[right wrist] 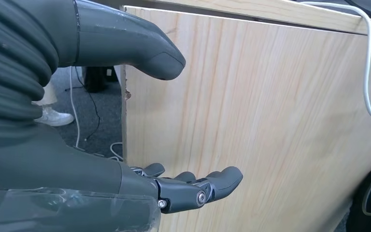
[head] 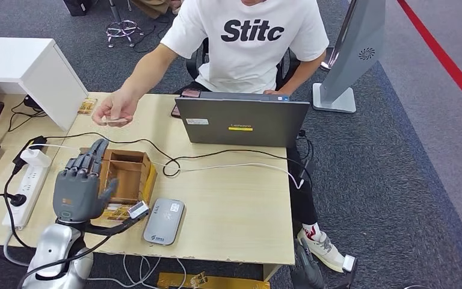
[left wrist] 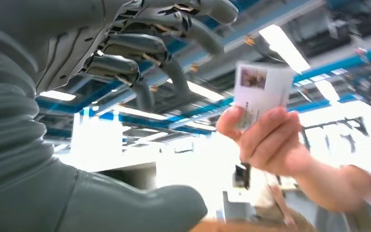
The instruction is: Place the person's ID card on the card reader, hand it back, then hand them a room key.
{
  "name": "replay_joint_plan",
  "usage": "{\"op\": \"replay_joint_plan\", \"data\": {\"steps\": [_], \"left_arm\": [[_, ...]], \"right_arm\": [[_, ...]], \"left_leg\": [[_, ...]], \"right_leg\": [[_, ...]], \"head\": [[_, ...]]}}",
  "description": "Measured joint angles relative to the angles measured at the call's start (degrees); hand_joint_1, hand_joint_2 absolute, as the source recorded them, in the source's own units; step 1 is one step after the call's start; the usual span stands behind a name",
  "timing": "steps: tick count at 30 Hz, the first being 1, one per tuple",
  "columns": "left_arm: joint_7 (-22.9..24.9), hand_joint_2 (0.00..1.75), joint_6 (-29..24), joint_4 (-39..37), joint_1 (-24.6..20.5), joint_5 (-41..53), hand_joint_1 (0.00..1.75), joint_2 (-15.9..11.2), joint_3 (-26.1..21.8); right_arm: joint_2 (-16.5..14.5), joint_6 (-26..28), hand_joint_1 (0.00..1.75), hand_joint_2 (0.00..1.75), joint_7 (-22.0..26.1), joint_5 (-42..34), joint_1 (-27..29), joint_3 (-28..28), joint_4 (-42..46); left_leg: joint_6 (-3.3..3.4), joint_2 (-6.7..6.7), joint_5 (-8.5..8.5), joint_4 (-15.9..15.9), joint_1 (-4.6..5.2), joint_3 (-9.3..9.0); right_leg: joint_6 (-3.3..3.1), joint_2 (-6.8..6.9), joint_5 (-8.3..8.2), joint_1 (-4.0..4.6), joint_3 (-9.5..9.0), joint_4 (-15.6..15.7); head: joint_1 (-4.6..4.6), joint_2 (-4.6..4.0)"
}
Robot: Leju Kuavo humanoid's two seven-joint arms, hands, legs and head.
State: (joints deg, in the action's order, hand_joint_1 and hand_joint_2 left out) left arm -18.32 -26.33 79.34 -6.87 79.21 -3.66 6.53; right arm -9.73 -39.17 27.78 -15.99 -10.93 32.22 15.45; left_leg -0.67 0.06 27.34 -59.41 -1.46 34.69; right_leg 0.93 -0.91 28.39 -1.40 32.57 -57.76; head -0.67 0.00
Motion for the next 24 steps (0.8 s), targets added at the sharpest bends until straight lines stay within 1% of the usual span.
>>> {"op": "replay_joint_plan", "data": {"steps": [5,11,15,21,24], "left_arm": [[-0.3,1.75,3.1,0.0,4.1,1.6,0.00,0.0,4.4],[0.6,1.75,7.3,-1.8,6.9,1.6,0.00,-0.6,9.0],[1.9,1.75,7.6,-4.4,8.1,2.0,0.00,-1.1,11.7],[2.6,1.75,8.2,-6.7,8.0,1.0,0.00,-1.8,13.4],[3.6,1.75,6.9,-8.5,7.8,0.5,0.00,-2.1,13.9]], "right_arm": [[0.0,-0.5,0.00,1.75,0.4,-0.1,0.1,0.0,0.0],[0.0,-0.7,0.00,1.75,0.6,-0.5,0.1,0.0,0.0],[0.1,-0.9,0.00,1.75,0.6,-0.9,0.1,0.0,0.0],[0.1,-0.9,0.00,1.75,0.6,-0.9,0.1,0.0,0.0],[0.1,-0.9,0.00,1.75,0.6,-0.9,0.1,0.0,0.0]], "left_leg": [[0.01,0.00,0.01,0.0,0.01,0.02],[0.01,-0.01,0.02,0.0,0.01,0.01],[0.01,-0.02,0.01,0.0,0.00,0.02],[0.01,-0.03,0.01,0.0,0.01,0.02],[0.01,-0.04,0.01,0.0,0.01,0.00]], "right_leg": [[0.01,0.00,0.01,-0.01,0.02,0.0],[0.01,0.01,0.01,-0.01,0.02,0.0],[0.01,0.01,0.01,0.00,0.02,0.0],[0.01,0.03,0.01,-0.01,0.00,0.0],[0.01,0.04,0.01,-0.01,-0.03,0.0]], "head": [[0.01,0.00],[0.01,0.00],[0.01,0.00],[0.01,0.00],[0.00,0.00]]}}
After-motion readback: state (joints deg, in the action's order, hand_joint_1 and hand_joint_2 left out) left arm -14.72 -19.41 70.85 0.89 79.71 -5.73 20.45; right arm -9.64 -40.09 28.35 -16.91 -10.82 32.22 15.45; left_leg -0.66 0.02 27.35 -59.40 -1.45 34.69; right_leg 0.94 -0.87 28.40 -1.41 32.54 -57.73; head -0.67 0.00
